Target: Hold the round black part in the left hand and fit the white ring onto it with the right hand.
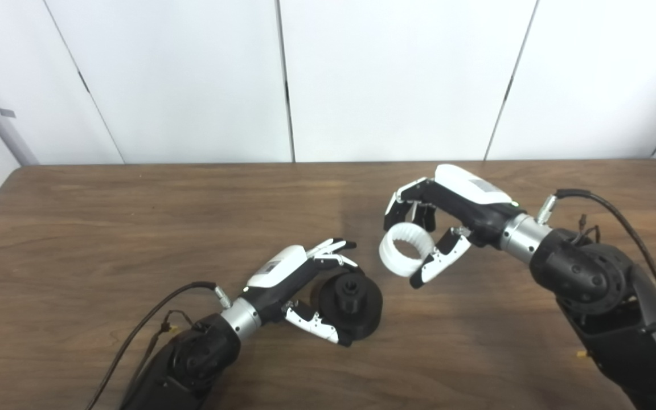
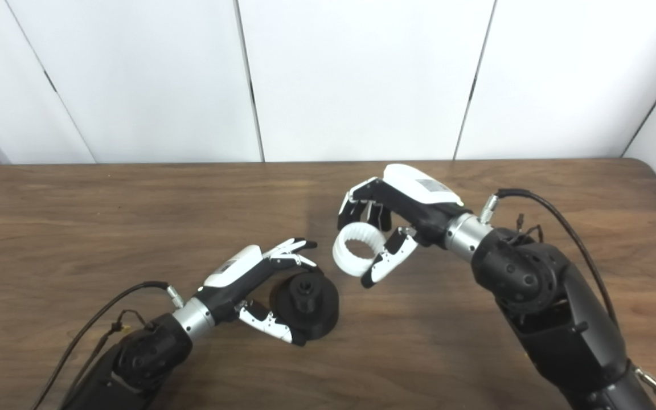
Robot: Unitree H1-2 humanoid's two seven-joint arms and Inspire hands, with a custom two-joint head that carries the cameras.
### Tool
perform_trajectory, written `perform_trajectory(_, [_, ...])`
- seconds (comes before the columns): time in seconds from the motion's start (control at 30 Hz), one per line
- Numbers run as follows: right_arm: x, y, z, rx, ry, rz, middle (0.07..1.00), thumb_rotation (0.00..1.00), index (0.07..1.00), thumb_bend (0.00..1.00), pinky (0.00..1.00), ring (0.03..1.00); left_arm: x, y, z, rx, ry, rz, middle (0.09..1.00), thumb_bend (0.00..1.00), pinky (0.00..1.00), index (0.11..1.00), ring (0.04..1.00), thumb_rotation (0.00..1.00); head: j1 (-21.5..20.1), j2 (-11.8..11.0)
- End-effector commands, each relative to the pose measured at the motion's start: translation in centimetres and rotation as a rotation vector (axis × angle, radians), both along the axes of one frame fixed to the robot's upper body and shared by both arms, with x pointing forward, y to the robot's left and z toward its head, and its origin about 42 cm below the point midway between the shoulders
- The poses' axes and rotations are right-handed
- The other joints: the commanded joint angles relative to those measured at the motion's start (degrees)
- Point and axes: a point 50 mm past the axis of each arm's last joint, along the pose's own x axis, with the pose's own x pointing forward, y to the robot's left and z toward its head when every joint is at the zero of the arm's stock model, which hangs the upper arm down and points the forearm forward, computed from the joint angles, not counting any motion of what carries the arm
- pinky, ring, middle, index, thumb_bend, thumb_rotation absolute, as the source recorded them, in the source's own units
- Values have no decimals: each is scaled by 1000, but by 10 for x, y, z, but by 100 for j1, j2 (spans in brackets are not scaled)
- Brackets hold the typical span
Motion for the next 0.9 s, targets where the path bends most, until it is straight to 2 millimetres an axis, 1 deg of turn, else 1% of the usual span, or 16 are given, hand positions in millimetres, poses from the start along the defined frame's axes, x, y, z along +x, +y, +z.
perform_trajectory(0.0, [2, 7, 18, 11, -74, 18, 483, 0, 513, 518, 376, 417, -6, 3, -20, 108, 77, -1, 962, 523, 933, 484, 1000, 71, 5, 8])
perform_trajectory(0.33, [5, 18, 7, 24, -49, 26, 484, 0, 508, 519, 391, 424, -7, 2, -20, 103, 80, 0, 963, 523, 942, 485, 1000, 71, 24, 33])
perform_trajectory(0.87, [7, 33, -9, 52, 11, 37, 486, 0, 513, 518, 383, 419, -8, -1, -21, 99, 78, -6, 964, 522, 917, 485, 1000, 72, 62, 68])
